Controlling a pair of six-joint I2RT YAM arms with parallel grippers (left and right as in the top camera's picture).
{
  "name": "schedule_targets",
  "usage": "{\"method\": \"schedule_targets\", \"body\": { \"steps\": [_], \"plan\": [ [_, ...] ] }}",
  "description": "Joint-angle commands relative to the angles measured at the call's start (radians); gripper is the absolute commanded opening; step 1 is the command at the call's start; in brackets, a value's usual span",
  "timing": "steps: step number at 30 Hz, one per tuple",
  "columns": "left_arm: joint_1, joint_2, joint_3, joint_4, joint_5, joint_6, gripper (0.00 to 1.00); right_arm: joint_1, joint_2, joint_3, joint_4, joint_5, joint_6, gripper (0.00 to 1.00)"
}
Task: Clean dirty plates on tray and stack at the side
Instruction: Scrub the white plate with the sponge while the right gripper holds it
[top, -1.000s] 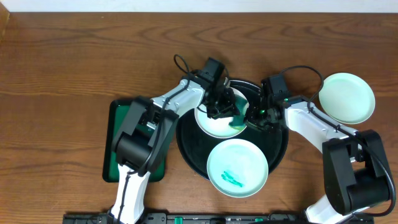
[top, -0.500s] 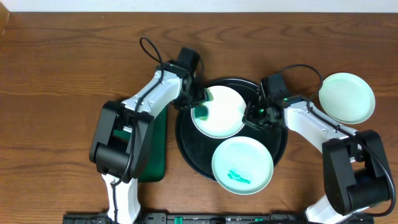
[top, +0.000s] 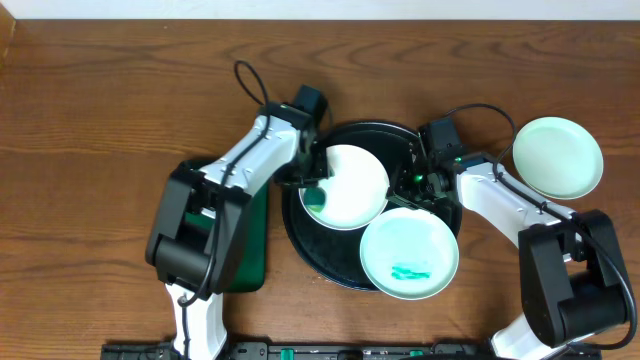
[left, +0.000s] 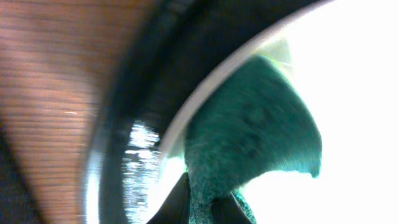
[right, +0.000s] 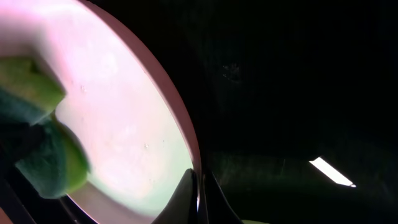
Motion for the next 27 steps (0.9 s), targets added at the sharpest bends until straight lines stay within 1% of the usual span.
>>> {"method": "schedule_targets", "body": {
  "steps": [1, 4, 7, 10, 14, 19, 22, 24, 27],
  "plan": [
    [-0.077, 0.007, -0.022, 0.019, 0.081, 0.033, 0.07, -0.029, 0.002, -0.020, -0.030, 0.119, -0.012, 0.01],
    [-0.140, 0.009, -0.023, 0.051, 0.102, -0.018, 0.07, -0.038, 0.002, -0.020, -0.031, 0.118, -0.014, 0.01],
    [-0.194, 0.016, -0.024, 0.091, 0.172, -0.043, 0.07, -0.039, 0.002, -0.020, -0.031, 0.115, -0.019, 0.01],
    [-0.234, 0.021, -0.025, 0.134, 0.207, -0.081, 0.07, -0.046, 0.002, -0.020, -0.031, 0.115, -0.024, 0.01],
    [-0.257, 0.032, -0.025, 0.195, 0.229, -0.124, 0.07, -0.046, 0.002, -0.020, -0.031, 0.099, -0.027, 0.01],
    [-0.247, 0.070, -0.025, 0.279, 0.229, -0.183, 0.07, -0.046, 0.002, -0.020, -0.032, 0.085, -0.027, 0.01],
    [-0.229, 0.095, -0.025, 0.324, 0.208, -0.194, 0.07, -0.046, 0.002, -0.020, -0.032, 0.080, -0.027, 0.02],
    [-0.212, 0.104, -0.025, 0.341, 0.163, -0.194, 0.07, -0.045, 0.002, -0.020, -0.034, 0.077, -0.027, 0.01],
    [-0.177, 0.105, -0.025, 0.348, 0.047, -0.189, 0.07, -0.045, 0.002, -0.020, -0.039, 0.077, -0.027, 0.02]
  ]
}}
